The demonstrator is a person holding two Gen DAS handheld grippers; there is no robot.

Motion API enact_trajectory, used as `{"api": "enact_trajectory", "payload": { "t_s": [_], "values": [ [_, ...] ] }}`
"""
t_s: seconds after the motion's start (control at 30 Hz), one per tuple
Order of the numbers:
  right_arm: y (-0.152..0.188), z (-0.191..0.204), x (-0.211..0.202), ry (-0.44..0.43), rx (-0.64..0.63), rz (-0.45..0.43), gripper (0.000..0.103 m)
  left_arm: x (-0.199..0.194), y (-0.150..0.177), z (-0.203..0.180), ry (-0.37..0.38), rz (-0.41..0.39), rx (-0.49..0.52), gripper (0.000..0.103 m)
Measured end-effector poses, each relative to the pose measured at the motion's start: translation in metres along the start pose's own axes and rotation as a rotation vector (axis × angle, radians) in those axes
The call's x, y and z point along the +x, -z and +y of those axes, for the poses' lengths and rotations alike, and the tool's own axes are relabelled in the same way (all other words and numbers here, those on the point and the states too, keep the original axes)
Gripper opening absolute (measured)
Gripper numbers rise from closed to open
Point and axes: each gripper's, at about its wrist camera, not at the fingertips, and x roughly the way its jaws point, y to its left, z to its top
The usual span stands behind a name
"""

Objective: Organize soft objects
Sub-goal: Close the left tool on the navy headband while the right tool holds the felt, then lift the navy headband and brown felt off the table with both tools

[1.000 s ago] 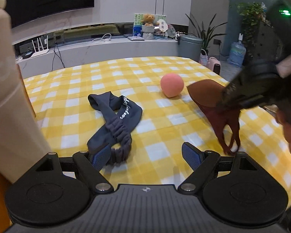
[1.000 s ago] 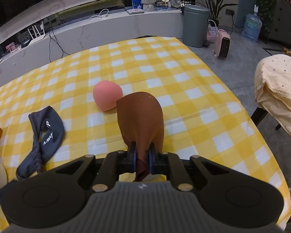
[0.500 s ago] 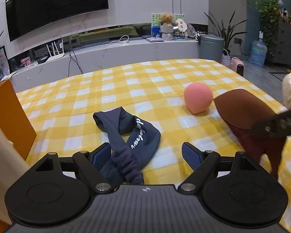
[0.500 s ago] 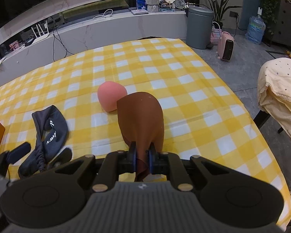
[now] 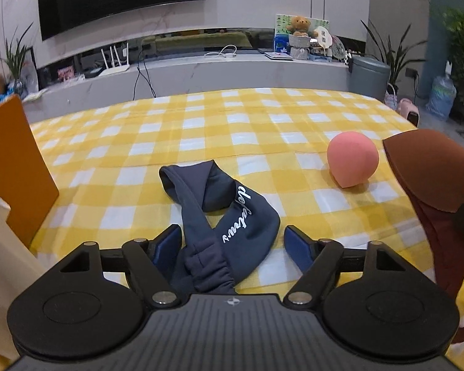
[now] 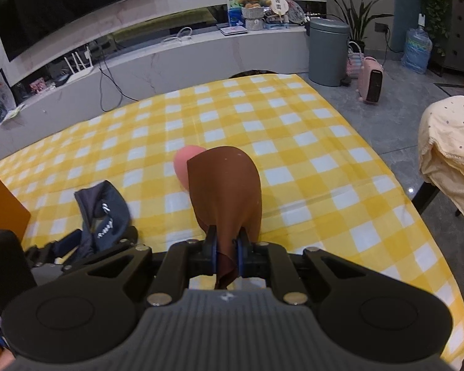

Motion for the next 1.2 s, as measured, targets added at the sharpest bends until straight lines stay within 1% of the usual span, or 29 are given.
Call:
{"api": "enact_trajectory", "payload": {
  "t_s": [0.07,0.1,0.13,0.2,0.3,0.4,0.47,0.6,0.73,0.8,0.9,1.1,1.17,1.2],
  "values": [
    [0.000,0.002,0.000,-0.006,-0.015,0.002,0.009,-0.001,0.001,0.001,0.013,0.002,-0.023,0.069],
    [0.001,0.002,0.000,-0.005,-0.021,0.003,0.009,-0.003,0.001,0.000,0.012,0.001,-0.021,0.058],
    [0.001,0.003,-0.001,-0.006,-0.024,0.004,0.009,-0.004,0.001,-0.001,0.013,0.000,-0.021,0.044],
    [0.001,0.003,-0.002,-0.011,-0.021,0.004,0.009,-0.008,0.002,-0.005,0.021,-0.004,-0.013,0.023],
    [0.000,0.000,-0.006,-0.016,-0.013,-0.004,0.009,-0.012,0.004,-0.008,0.007,-0.009,-0.006,0.021],
    [0.000,-0.003,-0.009,-0.020,-0.006,-0.009,0.009,-0.014,0.005,-0.007,0.009,-0.009,-0.027,0.010],
    [0.000,-0.005,-0.010,-0.023,-0.002,-0.010,0.009,-0.016,0.005,-0.003,0.008,-0.005,-0.056,0.009],
    [0.000,-0.008,-0.012,-0.033,0.005,-0.011,0.009,-0.026,0.009,0.012,0.060,0.020,-0.172,0.008],
    [0.000,-0.009,-0.014,-0.045,0.003,-0.015,0.009,-0.035,0.015,0.019,0.066,0.041,-0.214,0.008],
    [0.000,-0.010,-0.013,-0.041,-0.001,-0.013,0.009,-0.040,0.019,0.020,0.067,0.050,-0.216,0.008],
    [0.000,-0.011,-0.015,-0.041,0.009,-0.014,0.009,-0.051,0.023,0.019,0.097,0.053,-0.209,0.008],
    [-0.001,-0.009,-0.024,-0.069,0.015,-0.042,0.009,-0.084,0.027,0.014,0.125,0.023,-0.131,0.007],
    [-0.002,-0.007,-0.025,-0.072,0.021,-0.042,0.009,-0.097,0.027,0.013,0.146,0.027,-0.106,0.007],
    [-0.002,-0.007,-0.025,-0.073,0.022,-0.041,0.009,-0.104,0.028,0.013,0.167,0.027,-0.097,0.007]
  ]
}}
